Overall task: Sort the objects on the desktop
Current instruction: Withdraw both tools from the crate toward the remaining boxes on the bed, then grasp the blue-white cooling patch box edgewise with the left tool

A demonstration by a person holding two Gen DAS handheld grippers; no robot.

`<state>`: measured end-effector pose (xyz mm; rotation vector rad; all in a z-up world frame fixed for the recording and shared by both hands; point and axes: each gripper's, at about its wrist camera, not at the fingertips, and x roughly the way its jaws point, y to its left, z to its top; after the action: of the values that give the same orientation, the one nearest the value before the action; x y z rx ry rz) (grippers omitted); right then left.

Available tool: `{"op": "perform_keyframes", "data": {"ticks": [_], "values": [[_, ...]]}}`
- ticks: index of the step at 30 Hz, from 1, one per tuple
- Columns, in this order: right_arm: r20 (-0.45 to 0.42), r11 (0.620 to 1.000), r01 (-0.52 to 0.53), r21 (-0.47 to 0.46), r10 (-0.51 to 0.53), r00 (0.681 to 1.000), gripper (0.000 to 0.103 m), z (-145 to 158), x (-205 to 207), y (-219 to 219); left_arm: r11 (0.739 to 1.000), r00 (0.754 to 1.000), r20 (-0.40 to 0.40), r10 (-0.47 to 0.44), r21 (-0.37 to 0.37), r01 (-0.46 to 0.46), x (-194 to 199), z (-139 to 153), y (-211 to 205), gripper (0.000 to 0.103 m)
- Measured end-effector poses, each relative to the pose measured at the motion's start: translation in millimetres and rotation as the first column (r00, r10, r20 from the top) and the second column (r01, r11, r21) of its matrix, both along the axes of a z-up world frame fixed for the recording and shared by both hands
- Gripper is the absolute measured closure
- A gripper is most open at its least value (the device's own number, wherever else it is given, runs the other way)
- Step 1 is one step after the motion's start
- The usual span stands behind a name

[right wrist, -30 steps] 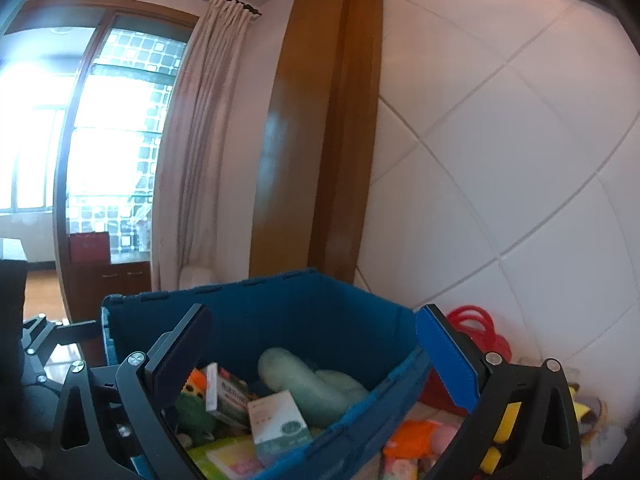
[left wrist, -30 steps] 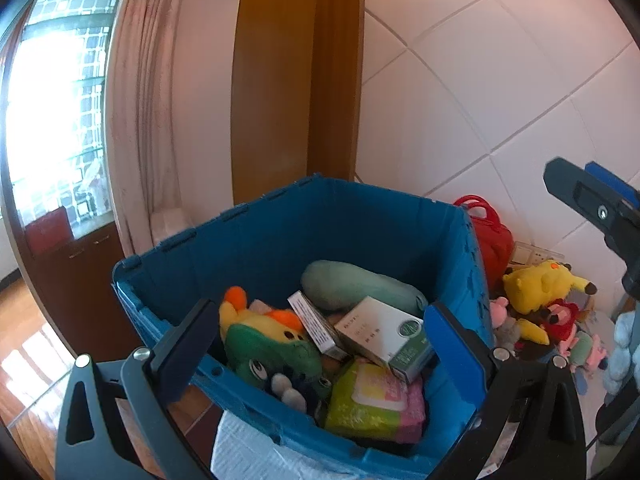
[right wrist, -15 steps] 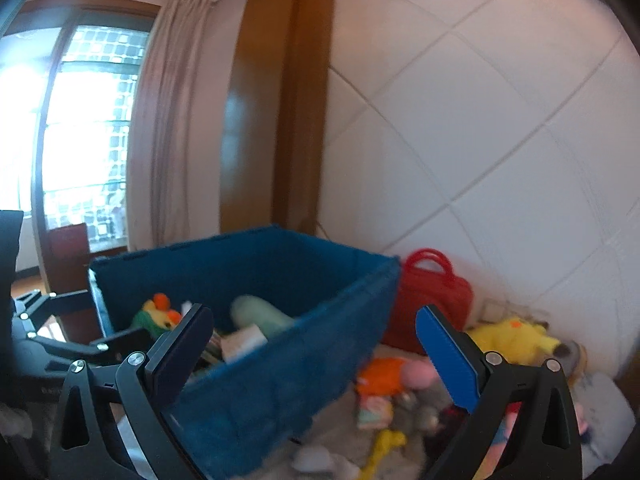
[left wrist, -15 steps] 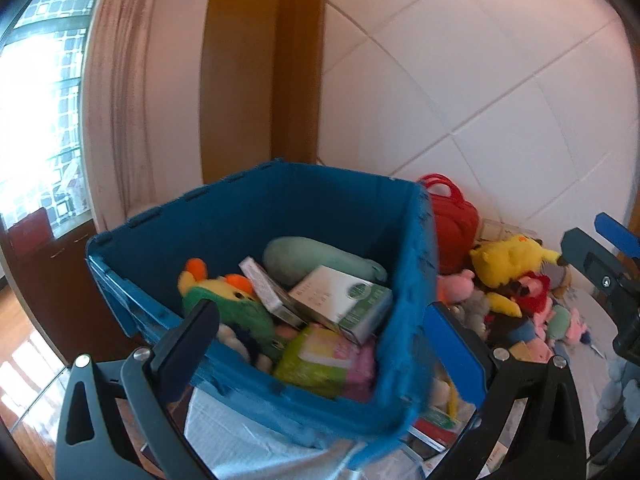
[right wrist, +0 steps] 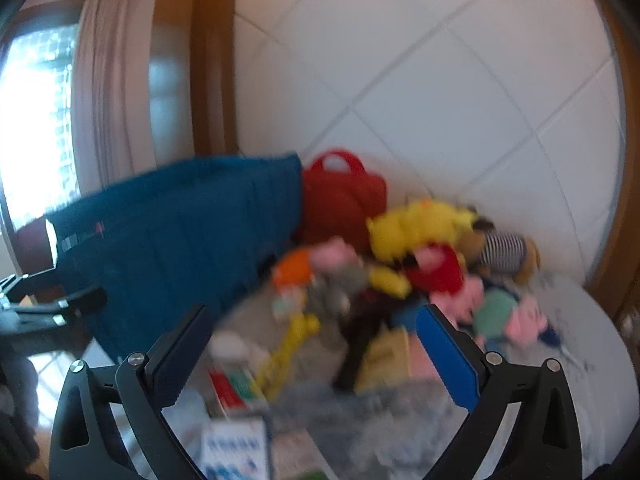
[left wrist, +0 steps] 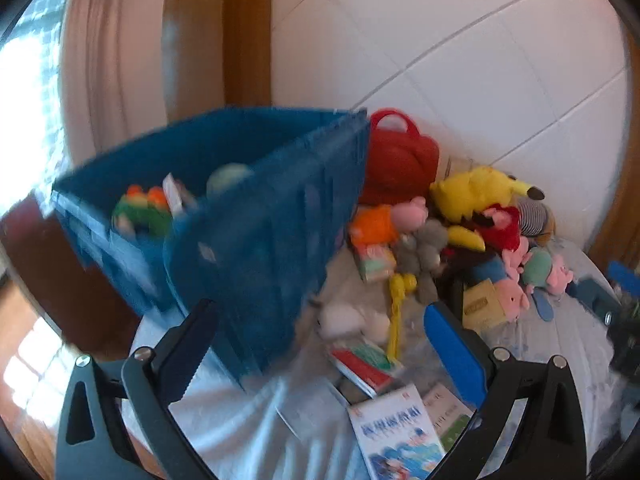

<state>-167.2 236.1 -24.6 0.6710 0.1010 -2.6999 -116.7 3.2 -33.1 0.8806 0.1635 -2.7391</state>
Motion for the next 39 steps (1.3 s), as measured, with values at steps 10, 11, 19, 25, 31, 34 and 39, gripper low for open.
{"op": "perform_keyframes", "data": {"ticks": [10,11,19,25,31,34,39], "values": [[0.224,0.998,-0.024,0.063,0.009,0.975,0.000,-82.3,4.4,47.5,0.999,0.982,0.185,-0.030,0.035,0.024,5.6,-76.3,45.7,0.000],[0.247,0.997,-0.026,0.078,0.006,0.969,0.001,-92.0,6.1,47.7,0.999,0.978,0.207,-0.032,0.031,0.026,4.8,-86.2,45.5,0.000],[0.472,0.987,-0.134,0.086,0.078,0.878,0.058,-184.8,14.9,30.1,0.999,0.932,0.359,-0.040,0.048,0.024,10.4,-174.7,34.6,0.038],[0.519,0.971,-0.207,0.120,0.116,0.847,0.059,-220.0,21.1,6.6,0.997,0.913,0.403,-0.058,0.070,0.032,13.0,-214.6,33.7,0.048],[0.531,0.956,-0.286,0.070,0.207,0.822,0.061,-228.1,25.5,-24.0,0.997,0.919,0.390,-0.055,0.078,0.027,11.7,-223.5,22.8,0.048],[0.506,0.951,-0.304,-0.062,0.293,0.811,0.061,-213.5,29.6,-34.0,0.991,0.920,0.384,-0.082,0.133,0.033,12.4,-223.6,12.5,0.051],[0.473,0.942,-0.323,-0.089,0.326,0.819,0.061,-197.1,31.7,-59.5,0.983,0.937,0.337,-0.095,0.178,0.036,17.5,-201.5,-6.3,0.049]]}}
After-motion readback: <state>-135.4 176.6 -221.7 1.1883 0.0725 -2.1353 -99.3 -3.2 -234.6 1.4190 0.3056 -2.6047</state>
